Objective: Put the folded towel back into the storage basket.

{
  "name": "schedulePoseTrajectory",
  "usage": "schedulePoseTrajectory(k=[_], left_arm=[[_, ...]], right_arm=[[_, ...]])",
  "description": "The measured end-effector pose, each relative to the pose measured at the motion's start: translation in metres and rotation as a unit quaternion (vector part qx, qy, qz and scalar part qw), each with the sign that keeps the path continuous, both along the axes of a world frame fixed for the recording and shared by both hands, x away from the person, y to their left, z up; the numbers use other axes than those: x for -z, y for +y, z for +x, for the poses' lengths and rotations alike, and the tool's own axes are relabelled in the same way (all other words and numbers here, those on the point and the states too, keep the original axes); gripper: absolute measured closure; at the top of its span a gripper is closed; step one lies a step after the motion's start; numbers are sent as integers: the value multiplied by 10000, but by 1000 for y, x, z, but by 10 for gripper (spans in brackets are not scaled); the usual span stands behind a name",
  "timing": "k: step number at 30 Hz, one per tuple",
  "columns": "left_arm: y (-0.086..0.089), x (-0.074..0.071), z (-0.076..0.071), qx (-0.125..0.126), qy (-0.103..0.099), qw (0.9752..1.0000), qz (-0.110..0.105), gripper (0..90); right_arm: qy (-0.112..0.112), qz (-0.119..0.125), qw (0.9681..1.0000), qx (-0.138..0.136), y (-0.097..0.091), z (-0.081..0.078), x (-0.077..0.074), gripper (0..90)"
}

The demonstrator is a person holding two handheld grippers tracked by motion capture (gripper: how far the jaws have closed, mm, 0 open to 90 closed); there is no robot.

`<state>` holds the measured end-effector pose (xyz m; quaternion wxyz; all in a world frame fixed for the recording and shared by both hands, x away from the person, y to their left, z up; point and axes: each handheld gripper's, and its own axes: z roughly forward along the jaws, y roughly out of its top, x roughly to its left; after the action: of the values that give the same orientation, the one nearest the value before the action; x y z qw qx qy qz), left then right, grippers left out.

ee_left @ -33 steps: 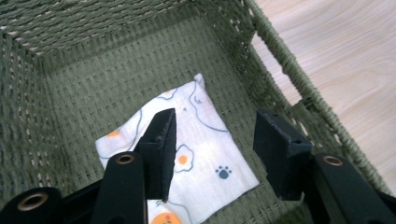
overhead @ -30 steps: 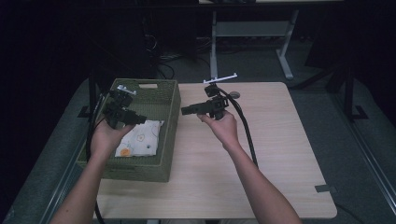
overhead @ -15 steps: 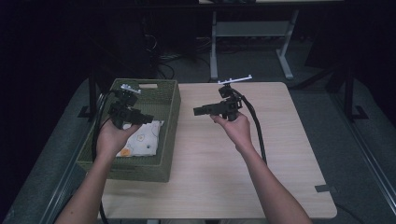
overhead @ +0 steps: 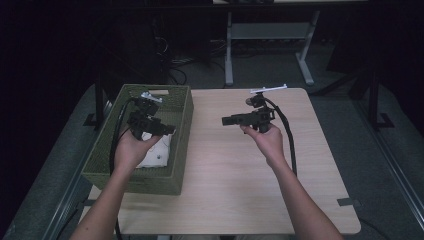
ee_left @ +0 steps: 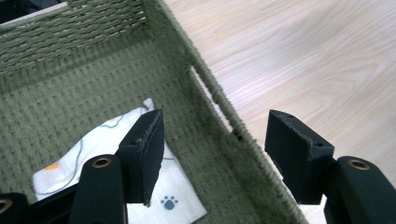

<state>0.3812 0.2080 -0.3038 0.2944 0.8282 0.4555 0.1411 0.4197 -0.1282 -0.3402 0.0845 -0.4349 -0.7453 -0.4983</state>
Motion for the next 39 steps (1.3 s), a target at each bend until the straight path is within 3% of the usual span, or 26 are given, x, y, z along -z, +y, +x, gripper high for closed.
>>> schedulePoseTrajectory(k=[20,39], left_arm=[[-32,4,-5,303,-47,9994,-162,347],[-80,18,-14,772,-7,9965,-314,327]], right_arm=[[111,-23,9996,273,-44,-10,12,347],[147,-19,9986,510,-85,-26,20,333]])
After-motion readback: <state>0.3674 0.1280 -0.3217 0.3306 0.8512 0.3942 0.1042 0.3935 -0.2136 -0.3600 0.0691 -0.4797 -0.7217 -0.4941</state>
